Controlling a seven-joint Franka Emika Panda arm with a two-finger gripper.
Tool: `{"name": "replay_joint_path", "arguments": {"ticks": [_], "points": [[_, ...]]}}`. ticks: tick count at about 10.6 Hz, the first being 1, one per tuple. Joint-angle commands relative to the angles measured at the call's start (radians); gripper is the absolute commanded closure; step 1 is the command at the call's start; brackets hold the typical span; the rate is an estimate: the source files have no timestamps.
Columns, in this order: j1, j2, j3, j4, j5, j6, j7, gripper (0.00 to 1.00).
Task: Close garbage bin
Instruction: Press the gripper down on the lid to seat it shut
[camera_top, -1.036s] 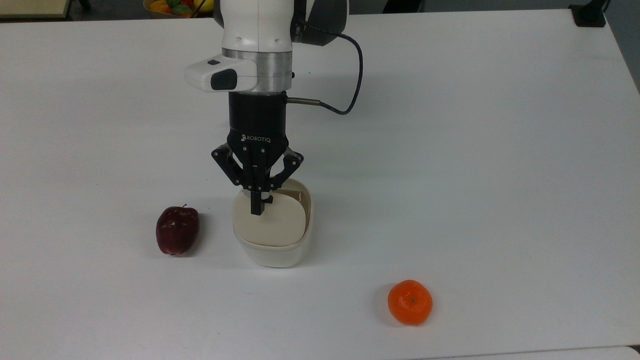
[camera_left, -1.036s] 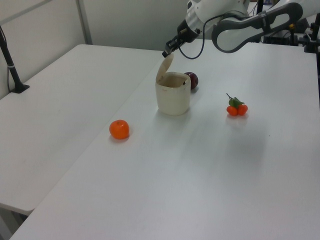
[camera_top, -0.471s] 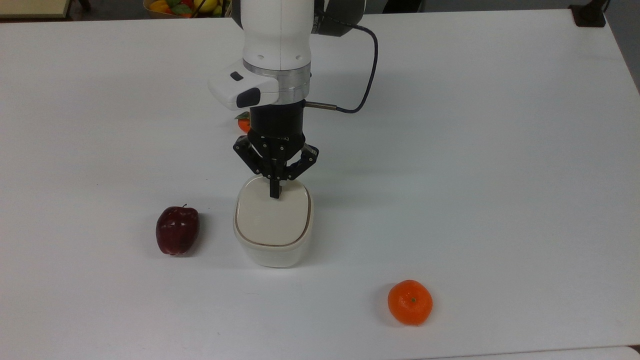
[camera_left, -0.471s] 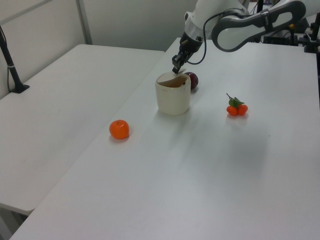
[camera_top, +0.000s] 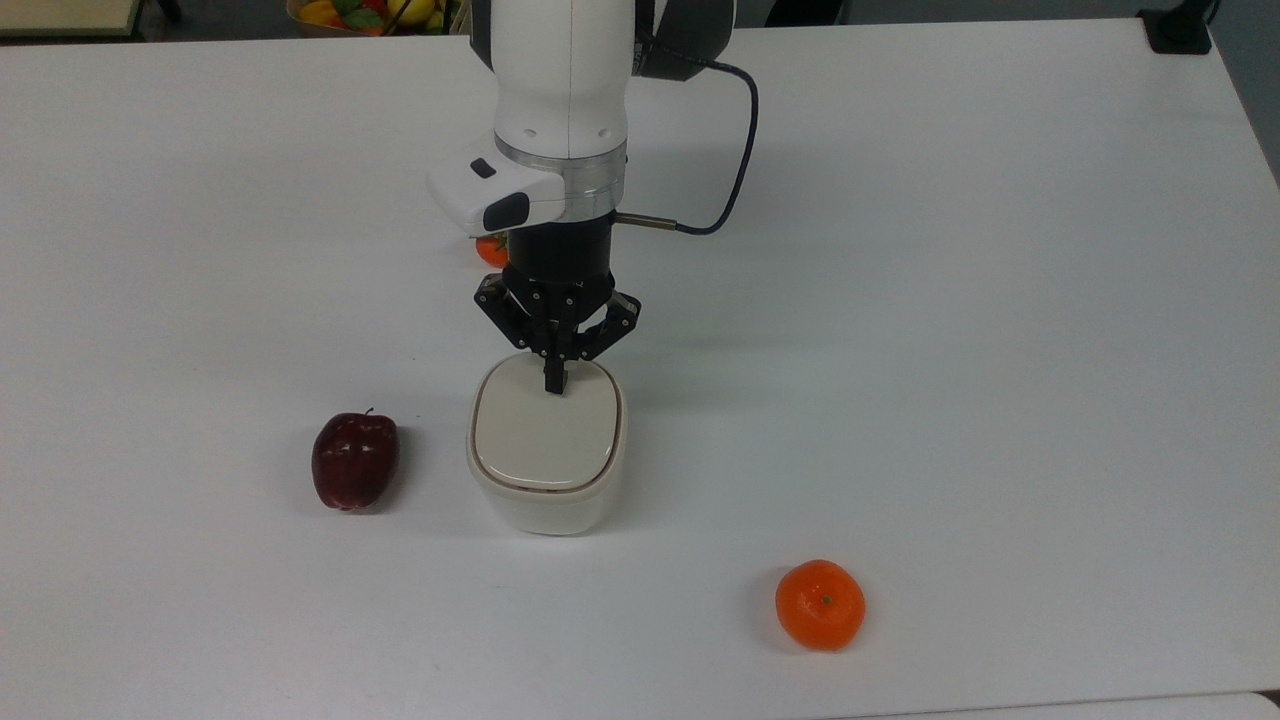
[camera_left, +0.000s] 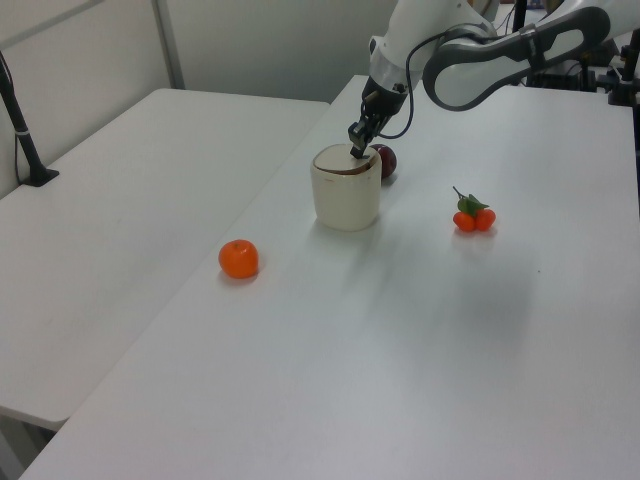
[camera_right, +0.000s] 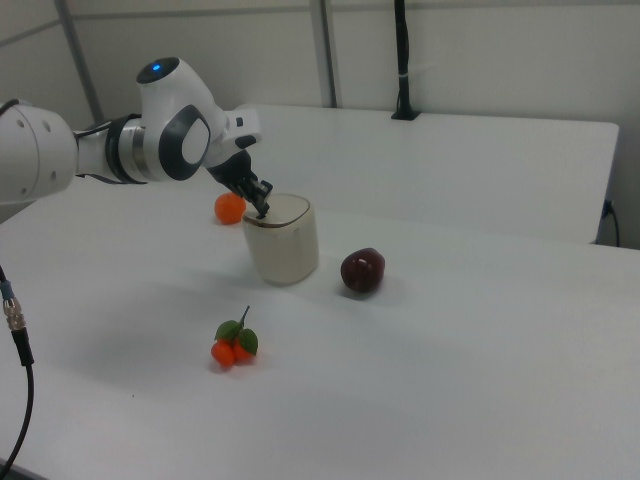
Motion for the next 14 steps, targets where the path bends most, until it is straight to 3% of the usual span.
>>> {"name": "replay_joint_path", "arguments": {"ticks": [1,14], "points": [[0.005,-0.013,-0.008,-0.023,-0.016,-0.025,0.001,1.00],[0.009,0.015,-0.008,-0.017,-0.016,-0.048,0.000,1.00]]}}
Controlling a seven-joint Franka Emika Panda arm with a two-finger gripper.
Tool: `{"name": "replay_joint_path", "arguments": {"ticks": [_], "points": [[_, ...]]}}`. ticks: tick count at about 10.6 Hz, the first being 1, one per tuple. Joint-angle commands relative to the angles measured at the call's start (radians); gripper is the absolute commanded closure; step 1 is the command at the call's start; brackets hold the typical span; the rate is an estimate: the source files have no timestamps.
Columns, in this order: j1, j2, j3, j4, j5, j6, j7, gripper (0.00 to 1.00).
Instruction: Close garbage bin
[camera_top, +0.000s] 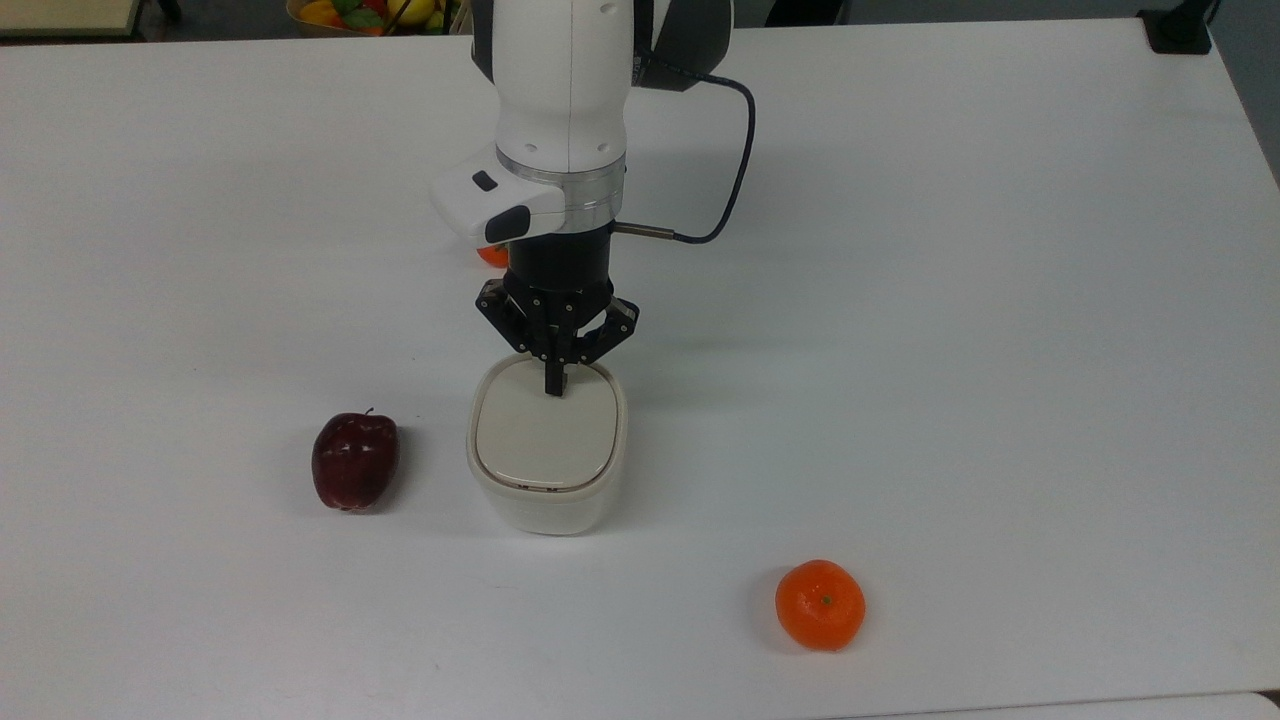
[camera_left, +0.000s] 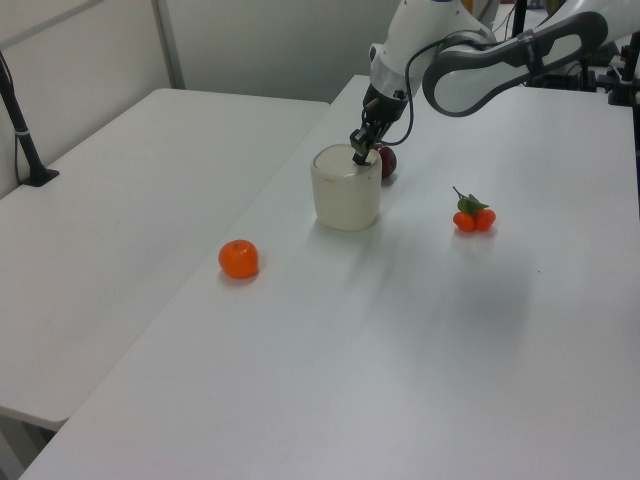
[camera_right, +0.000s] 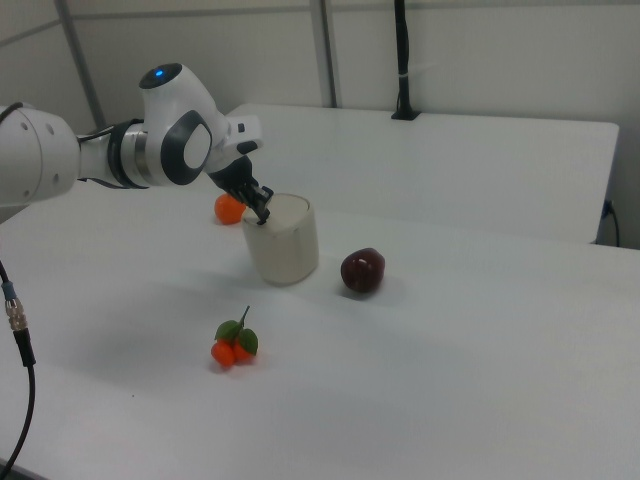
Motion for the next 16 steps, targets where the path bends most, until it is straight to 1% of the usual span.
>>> {"name": "replay_joint_path", "arguments": {"ticks": [1,3,5,6,8,9,11,12,14,15,16], "points": [[0.010,-0.005,-0.008,-0.004,-0.015,-0.068,0.000,1.00],[0.011,-0.044,-0.006,0.017,-0.009,-0.137,0.000,1.00],[0.013,-0.110,0.000,0.025,-0.006,-0.239,-0.010,1.00],[0.021,-0.143,0.012,0.025,-0.004,-0.316,-0.038,1.00],[0.047,-0.211,0.014,0.024,0.004,-0.506,-0.117,1.00],[0.050,-0.235,0.015,0.022,0.005,-0.564,-0.147,1.00],[0.050,-0.318,0.014,0.010,0.051,-0.710,-0.234,1.00],[0.042,-0.359,0.012,-0.001,0.072,-0.759,-0.284,1.00],[0.025,-0.416,0.002,-0.019,0.074,-0.806,-0.306,1.00],[0.018,-0.421,0.002,-0.019,0.074,-0.820,-0.305,0.97],[0.013,-0.421,0.002,-0.018,0.074,-0.827,-0.305,0.86]]}}
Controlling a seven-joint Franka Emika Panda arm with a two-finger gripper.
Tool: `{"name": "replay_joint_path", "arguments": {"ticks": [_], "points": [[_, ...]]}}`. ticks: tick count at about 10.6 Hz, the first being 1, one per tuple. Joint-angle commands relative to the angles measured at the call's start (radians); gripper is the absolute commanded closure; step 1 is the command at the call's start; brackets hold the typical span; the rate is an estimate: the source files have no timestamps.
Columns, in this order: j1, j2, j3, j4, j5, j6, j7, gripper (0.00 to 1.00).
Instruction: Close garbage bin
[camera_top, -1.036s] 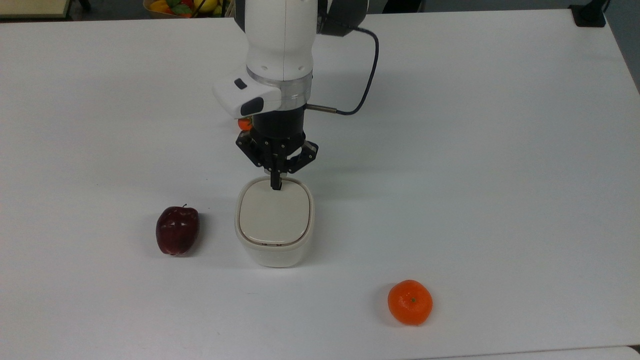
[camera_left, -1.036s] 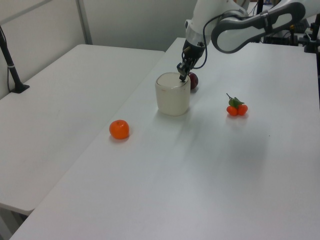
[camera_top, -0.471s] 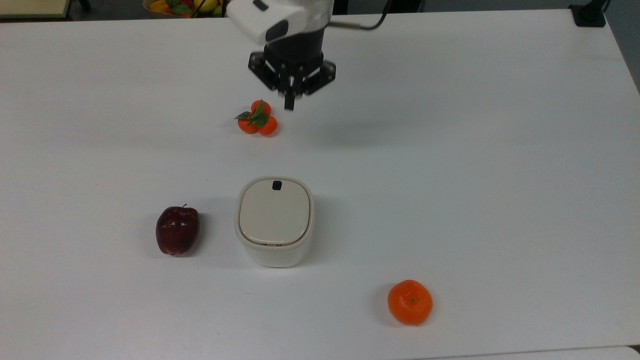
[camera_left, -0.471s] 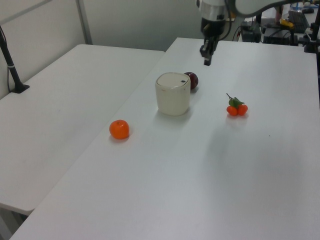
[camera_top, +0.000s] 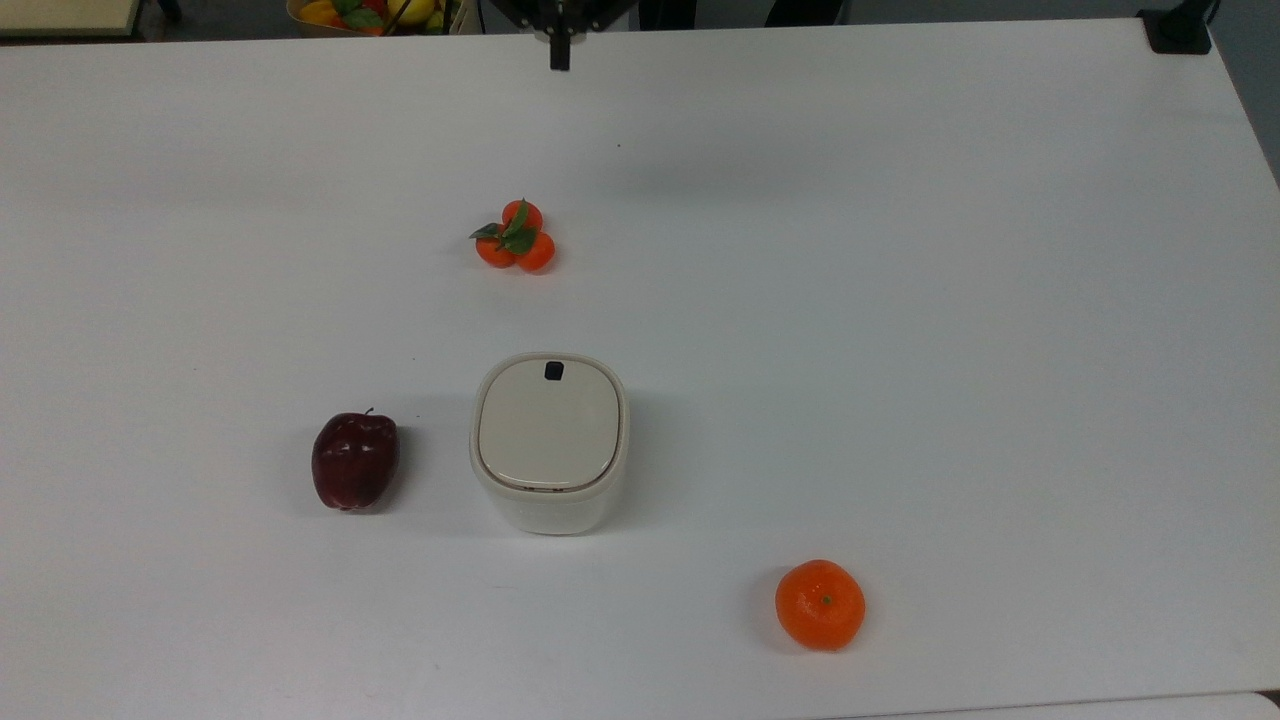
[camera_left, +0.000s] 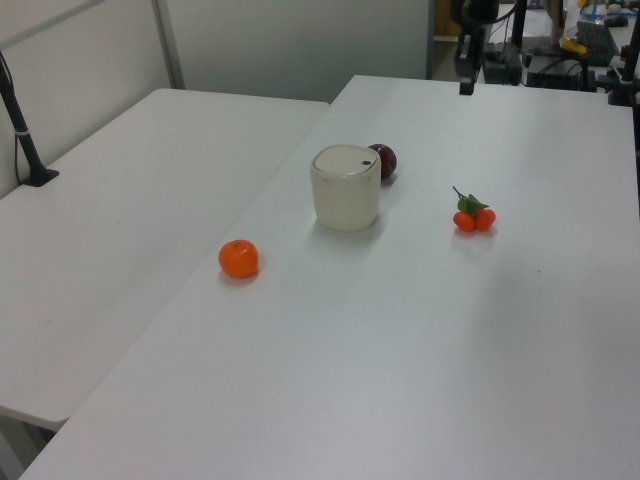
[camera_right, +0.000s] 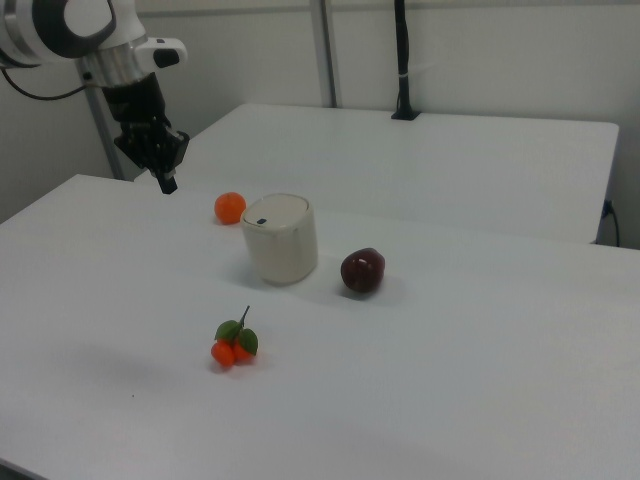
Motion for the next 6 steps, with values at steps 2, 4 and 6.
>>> {"name": "replay_joint_path", "arguments": {"ticks": [2,4,6], "points": [[-0.015,-0.038,-0.009,-0.050,0.020,-0.031,-0.027,0.34],[-0.015,-0.039,-0.009,-0.051,0.017,-0.042,-0.023,0.00],[-0.018,-0.047,-0.009,-0.050,0.017,-0.042,-0.023,0.00]]}}
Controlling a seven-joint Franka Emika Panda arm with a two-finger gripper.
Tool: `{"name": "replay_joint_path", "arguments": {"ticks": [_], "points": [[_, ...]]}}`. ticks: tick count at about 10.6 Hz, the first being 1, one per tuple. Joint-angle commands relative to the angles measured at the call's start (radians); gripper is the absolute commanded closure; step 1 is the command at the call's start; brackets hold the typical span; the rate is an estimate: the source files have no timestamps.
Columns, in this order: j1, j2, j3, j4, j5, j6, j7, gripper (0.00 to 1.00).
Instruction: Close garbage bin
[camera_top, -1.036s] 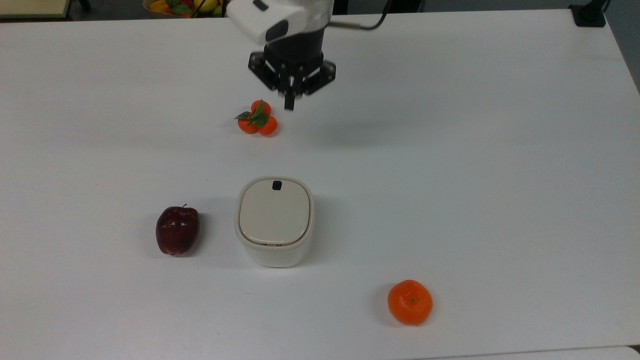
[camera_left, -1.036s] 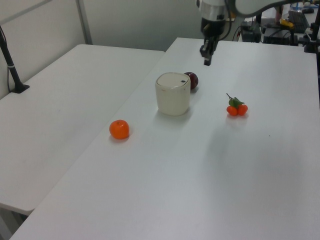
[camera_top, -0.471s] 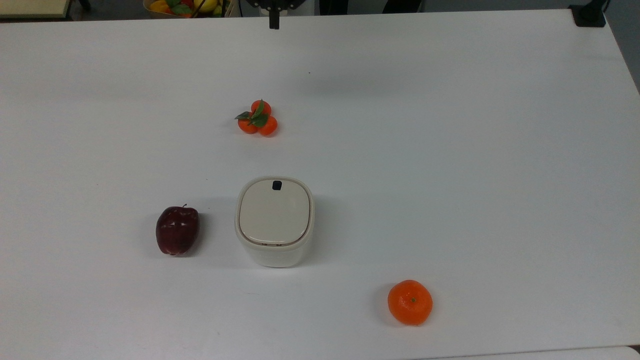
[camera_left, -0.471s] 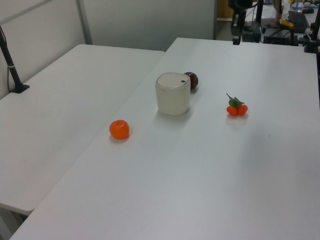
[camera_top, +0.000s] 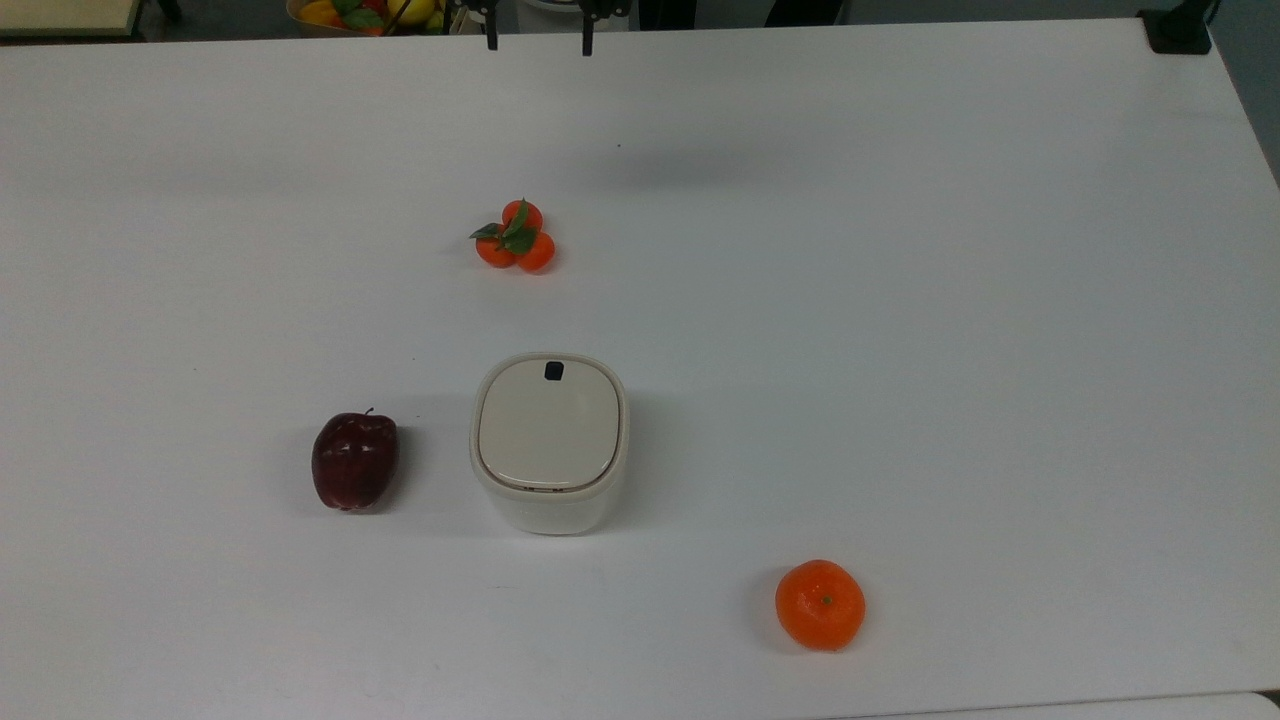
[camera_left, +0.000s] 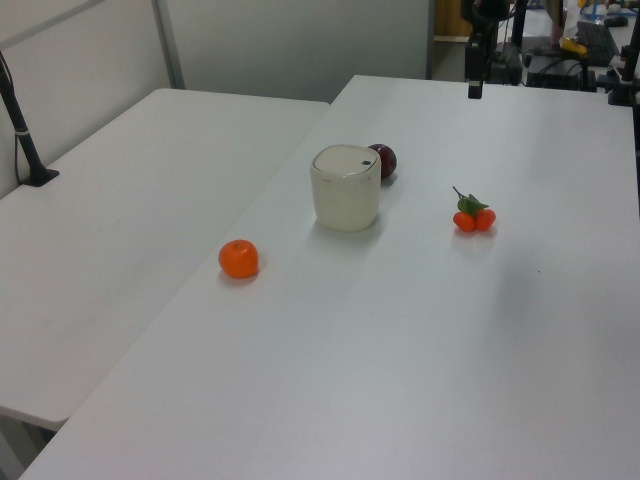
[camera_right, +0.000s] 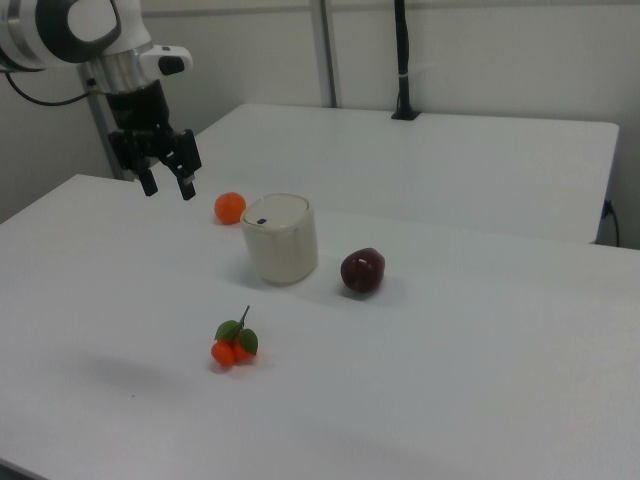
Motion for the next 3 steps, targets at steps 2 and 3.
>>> {"name": "replay_joint_path", "arguments": {"ticks": [2,3], "points": [[-0.001,-0.031,-0.005,-0.017,0.016,-0.030,-0.016,0.00],[-0.003,-0.031,-0.005,-0.016,0.016,-0.030,-0.016,0.00]]}}
